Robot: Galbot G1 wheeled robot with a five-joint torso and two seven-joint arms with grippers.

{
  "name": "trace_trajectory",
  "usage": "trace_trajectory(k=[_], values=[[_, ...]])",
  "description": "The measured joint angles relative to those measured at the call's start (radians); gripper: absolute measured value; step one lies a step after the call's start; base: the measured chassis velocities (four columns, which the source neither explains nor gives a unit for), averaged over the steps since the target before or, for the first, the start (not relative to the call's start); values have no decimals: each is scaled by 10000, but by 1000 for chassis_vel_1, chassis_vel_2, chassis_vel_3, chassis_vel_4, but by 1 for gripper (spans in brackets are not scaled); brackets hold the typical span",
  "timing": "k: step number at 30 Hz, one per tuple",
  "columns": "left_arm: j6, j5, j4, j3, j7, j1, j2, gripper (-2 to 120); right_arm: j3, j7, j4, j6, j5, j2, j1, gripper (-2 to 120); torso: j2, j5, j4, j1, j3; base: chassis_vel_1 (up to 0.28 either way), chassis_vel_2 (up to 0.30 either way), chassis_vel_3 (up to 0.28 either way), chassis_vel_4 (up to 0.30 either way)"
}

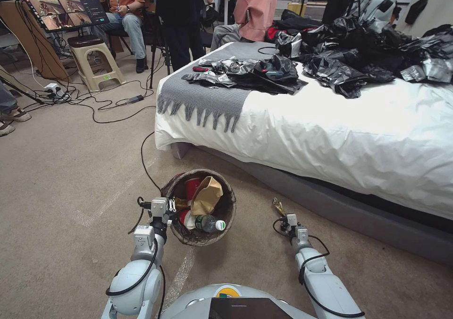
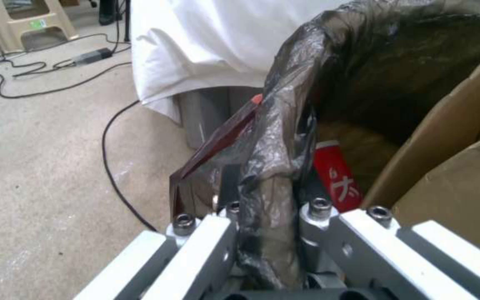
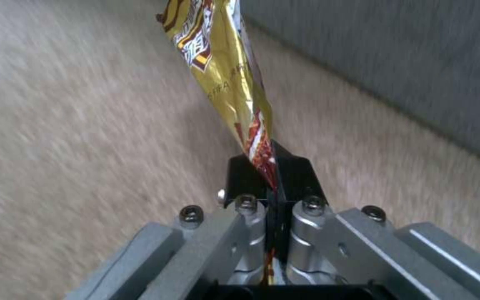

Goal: Pick up the trash bin, then pick up the garbage from the floor and place it into the trash bin.

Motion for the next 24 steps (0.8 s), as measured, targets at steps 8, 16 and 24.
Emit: trace_trajectory(k=[8,16,24], values=[[0,2,2,-18,1,-4,1,3,-51,39,1008,31,40,-3,-393,0,0,0,2,0,0,0,0,0,0],[-3,1,26,-31,3,-8,-7,3,-200,68,2616,214,191,15,-1010,0,0,0,3,0,0,0,0,0,0],[-5,8,50,-43,7,-11,-7,3,-880,-2094,6309,2406,1011,54,-2182,0,0,-1,1,0,-1,0,0,0,0]])
